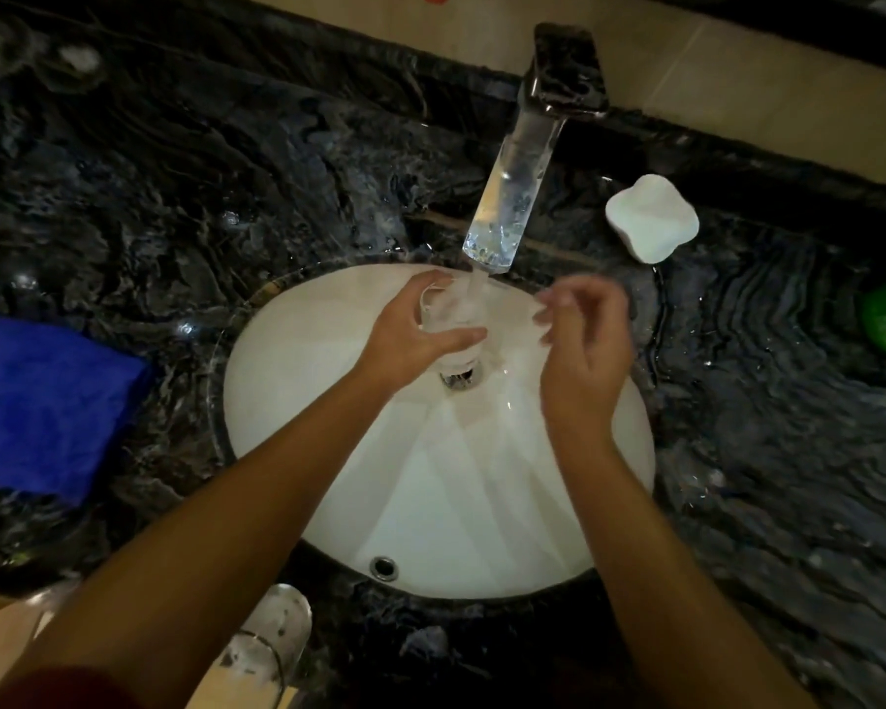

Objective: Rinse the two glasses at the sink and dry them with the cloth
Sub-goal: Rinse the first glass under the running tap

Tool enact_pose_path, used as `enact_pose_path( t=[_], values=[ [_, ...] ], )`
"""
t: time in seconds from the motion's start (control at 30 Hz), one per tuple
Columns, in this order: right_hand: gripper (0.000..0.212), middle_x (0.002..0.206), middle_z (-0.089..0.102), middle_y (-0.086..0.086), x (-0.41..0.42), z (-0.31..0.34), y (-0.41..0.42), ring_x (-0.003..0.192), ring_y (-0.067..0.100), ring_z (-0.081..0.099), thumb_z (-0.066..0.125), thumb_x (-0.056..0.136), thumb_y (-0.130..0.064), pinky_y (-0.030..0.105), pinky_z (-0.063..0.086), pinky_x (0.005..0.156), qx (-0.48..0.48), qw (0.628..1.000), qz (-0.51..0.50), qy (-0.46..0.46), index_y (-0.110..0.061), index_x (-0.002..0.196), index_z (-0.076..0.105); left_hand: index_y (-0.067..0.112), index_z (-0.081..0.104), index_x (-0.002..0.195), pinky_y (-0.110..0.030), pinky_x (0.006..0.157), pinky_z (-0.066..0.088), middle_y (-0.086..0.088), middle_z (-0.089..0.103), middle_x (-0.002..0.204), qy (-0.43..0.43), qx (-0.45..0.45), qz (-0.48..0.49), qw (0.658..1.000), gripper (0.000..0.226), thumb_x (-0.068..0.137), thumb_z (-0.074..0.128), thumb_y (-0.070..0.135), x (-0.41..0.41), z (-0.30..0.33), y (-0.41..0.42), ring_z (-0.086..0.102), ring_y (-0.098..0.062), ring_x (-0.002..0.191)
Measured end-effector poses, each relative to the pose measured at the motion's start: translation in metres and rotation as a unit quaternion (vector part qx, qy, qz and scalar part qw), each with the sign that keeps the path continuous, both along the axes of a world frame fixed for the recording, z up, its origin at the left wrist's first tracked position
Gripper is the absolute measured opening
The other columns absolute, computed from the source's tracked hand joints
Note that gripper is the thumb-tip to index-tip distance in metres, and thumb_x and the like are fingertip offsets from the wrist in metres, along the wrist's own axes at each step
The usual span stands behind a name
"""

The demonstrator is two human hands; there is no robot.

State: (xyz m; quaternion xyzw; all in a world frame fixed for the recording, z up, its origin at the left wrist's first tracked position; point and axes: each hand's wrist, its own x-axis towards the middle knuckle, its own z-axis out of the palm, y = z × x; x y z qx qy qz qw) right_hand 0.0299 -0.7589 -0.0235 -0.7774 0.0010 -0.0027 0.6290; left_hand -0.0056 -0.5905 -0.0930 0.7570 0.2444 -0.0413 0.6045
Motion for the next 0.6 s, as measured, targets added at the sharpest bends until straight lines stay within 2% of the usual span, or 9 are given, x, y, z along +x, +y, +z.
enact_pose_path(
  t=[0.07, 0.13, 0.17, 0.23, 0.33, 0.43, 0.5, 0.6],
  values=[
    [0.019, 0.109, 0.072, -0.004, -0.021, -0.026, 0.0, 0.104, 0.024, 0.069, 0.051, 0.102, -0.019, 0.041, 0.054, 0.084, 0.011, 0.986, 0.02, 0.168, -0.025, 0.107, 0.068, 0.031, 0.06, 0.13, -0.036, 0.104, 0.053, 0.008, 0.064, 0.128, 0.013, -0.034, 0.002, 0.999, 0.07, 0.069, 0.095, 0.035, 0.0, -0.003, 0.001, 0.061, -0.012, 0.119],
    [0.025, 0.115, 0.072, -0.005, -0.023, -0.046, 0.007, 0.111, 0.022, 0.068, 0.046, 0.106, -0.019, 0.036, 0.054, 0.087, 0.02, 0.955, 0.052, 0.292, -0.026, 0.113, 0.069, 0.03, 0.06, 0.129, -0.036, 0.101, 0.055, 0.005, 0.064, 0.126, 0.025, -0.06, 0.0, 0.998, 0.069, 0.07, 0.095, 0.028, -0.001, -0.005, 0.001, 0.063, -0.015, 0.115],
    [0.025, 0.115, 0.072, -0.004, -0.019, -0.053, 0.012, 0.111, 0.021, 0.069, 0.045, 0.107, -0.022, 0.037, 0.056, 0.087, 0.031, 0.94, 0.065, 0.334, -0.026, 0.115, 0.069, 0.03, 0.059, 0.129, -0.035, 0.098, 0.057, 0.003, 0.065, 0.125, 0.029, -0.073, 0.002, 0.997, 0.069, 0.07, 0.094, 0.027, -0.001, -0.006, 0.001, 0.064, -0.016, 0.114],
    [0.026, 0.114, 0.076, 0.005, -0.008, -0.06, 0.025, 0.108, 0.027, 0.072, 0.046, 0.108, -0.029, 0.047, 0.061, 0.09, 0.057, 0.913, 0.077, 0.396, -0.024, 0.117, 0.07, 0.029, 0.058, 0.131, -0.029, 0.088, 0.058, 0.002, 0.066, 0.124, 0.042, -0.095, 0.01, 0.995, 0.067, 0.073, 0.092, 0.024, -0.003, -0.006, 0.0, 0.065, -0.017, 0.113],
    [0.032, 0.11, 0.077, 0.01, 0.01, -0.064, 0.04, 0.105, 0.033, 0.073, 0.046, 0.103, -0.035, 0.055, 0.057, 0.095, 0.031, 0.894, 0.08, 0.439, -0.02, 0.114, 0.072, 0.026, 0.056, 0.133, -0.015, 0.069, 0.056, 0.003, 0.067, 0.122, 0.064, -0.095, 0.029, 0.993, 0.065, 0.078, 0.09, 0.021, -0.005, -0.008, -0.005, 0.065, -0.014, 0.11],
    [0.033, 0.098, 0.075, 0.01, 0.023, -0.06, 0.053, 0.095, 0.029, 0.07, 0.04, 0.102, -0.028, 0.046, 0.059, 0.088, 0.001, 0.897, 0.087, 0.434, -0.019, 0.092, 0.07, 0.029, 0.055, 0.132, -0.014, 0.064, 0.055, 0.007, 0.067, 0.119, 0.067, -0.106, 0.064, 0.99, 0.064, 0.078, 0.09, 0.027, -0.004, -0.008, -0.008, 0.065, -0.008, 0.107],
    [0.035, 0.089, 0.071, 0.008, 0.031, -0.059, 0.057, 0.087, 0.027, 0.067, 0.039, 0.105, -0.023, 0.036, 0.056, 0.076, 0.008, 0.891, 0.084, 0.446, -0.019, 0.084, 0.066, 0.031, 0.055, 0.129, -0.014, 0.063, 0.055, 0.007, 0.067, 0.118, 0.067, -0.125, 0.074, 0.987, 0.059, 0.08, 0.088, 0.028, -0.003, -0.01, -0.006, 0.065, -0.008, 0.106],
    [0.037, 0.092, 0.072, 0.008, 0.028, -0.059, 0.059, 0.091, 0.03, 0.07, 0.037, 0.108, -0.039, 0.038, 0.057, 0.075, 0.047, 0.878, 0.062, 0.473, -0.022, 0.091, 0.066, 0.028, 0.059, 0.127, -0.026, 0.073, 0.06, 0.002, 0.07, 0.119, 0.061, -0.163, 0.093, 0.98, 0.052, 0.082, 0.087, 0.03, 0.0, -0.006, -0.006, 0.07, -0.014, 0.107]
  ],
)
